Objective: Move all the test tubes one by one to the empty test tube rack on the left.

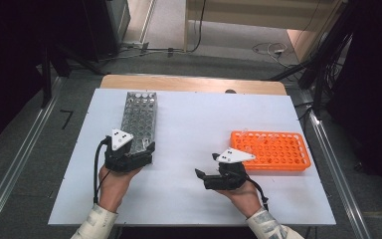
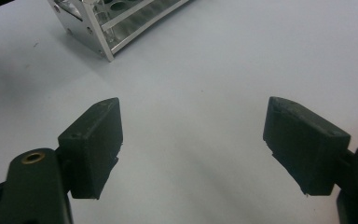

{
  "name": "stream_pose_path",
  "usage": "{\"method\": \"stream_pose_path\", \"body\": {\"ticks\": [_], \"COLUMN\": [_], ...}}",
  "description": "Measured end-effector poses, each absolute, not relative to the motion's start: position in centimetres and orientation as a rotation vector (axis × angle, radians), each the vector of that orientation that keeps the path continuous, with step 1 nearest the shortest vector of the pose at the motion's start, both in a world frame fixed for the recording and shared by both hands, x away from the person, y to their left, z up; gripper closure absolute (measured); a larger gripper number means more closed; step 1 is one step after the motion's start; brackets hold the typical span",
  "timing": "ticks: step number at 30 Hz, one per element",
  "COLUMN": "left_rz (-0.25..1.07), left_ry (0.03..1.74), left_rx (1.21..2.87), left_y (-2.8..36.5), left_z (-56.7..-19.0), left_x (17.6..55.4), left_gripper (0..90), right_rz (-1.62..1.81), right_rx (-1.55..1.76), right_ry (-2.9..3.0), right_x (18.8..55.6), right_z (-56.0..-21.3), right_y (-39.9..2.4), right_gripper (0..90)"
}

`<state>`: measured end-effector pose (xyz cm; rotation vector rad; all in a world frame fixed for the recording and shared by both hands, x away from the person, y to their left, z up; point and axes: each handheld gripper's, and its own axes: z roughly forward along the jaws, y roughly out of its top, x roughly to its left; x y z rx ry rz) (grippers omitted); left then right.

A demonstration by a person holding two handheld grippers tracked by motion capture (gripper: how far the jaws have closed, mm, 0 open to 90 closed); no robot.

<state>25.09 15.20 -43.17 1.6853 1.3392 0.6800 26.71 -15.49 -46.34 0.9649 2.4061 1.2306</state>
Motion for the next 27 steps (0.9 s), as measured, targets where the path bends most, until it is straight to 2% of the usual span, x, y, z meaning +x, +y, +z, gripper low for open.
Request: {"method": "stream_pose_path", "body": {"ticks": [27], "left_rz": [0.629], "left_ry": [1.335], "left_rx": [1.647], "left_y": [15.9], "left_z": [-42.5], "left_x": [24.7], "left_gripper": [11.5], "right_rz": [1.272], "right_rx": [1.057], "right_ry": [2.309], "right_x": [24.9], "right_z": [-44.7], "right_y": [-21.3], "right_gripper": [18.9]}}
